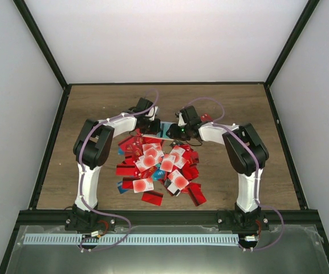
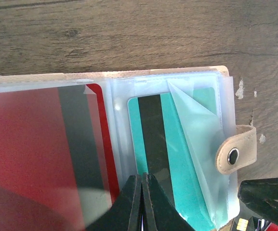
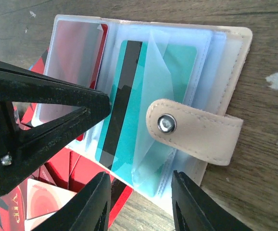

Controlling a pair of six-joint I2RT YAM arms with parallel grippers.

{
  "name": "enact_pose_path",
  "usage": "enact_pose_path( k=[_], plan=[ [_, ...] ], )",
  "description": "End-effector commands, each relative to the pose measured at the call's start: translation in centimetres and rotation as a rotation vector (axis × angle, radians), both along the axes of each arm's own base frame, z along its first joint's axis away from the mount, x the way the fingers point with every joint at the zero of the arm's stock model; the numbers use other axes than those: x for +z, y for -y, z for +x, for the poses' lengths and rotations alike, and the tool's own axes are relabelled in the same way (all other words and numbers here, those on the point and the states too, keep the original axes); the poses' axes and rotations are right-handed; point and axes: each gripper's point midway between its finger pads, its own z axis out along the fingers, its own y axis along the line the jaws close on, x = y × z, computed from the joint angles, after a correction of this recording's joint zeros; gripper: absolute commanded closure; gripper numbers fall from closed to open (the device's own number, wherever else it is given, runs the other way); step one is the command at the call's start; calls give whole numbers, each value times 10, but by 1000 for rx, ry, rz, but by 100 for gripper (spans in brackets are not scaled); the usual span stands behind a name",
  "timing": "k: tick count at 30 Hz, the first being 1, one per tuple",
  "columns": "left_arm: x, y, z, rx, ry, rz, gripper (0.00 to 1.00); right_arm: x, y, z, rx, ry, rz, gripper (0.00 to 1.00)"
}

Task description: Put the credit cards into the card holder

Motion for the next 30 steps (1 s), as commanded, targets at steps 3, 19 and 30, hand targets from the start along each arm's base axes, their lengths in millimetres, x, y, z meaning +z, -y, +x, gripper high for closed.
enact_pose_path(
  k=[3, 19, 30],
  plan=[
    [-15, 5, -5, -19, -36, -1, 96, 13, 0, 5, -22, 22, 24, 63],
    [-32, 0, -15, -19, -74, 21, 96, -2, -4, 11, -33, -18, 24, 63],
    [-35, 4, -20, -27, -89, -5, 96, 17, -16, 8, 20, -22, 180, 63]
  ],
)
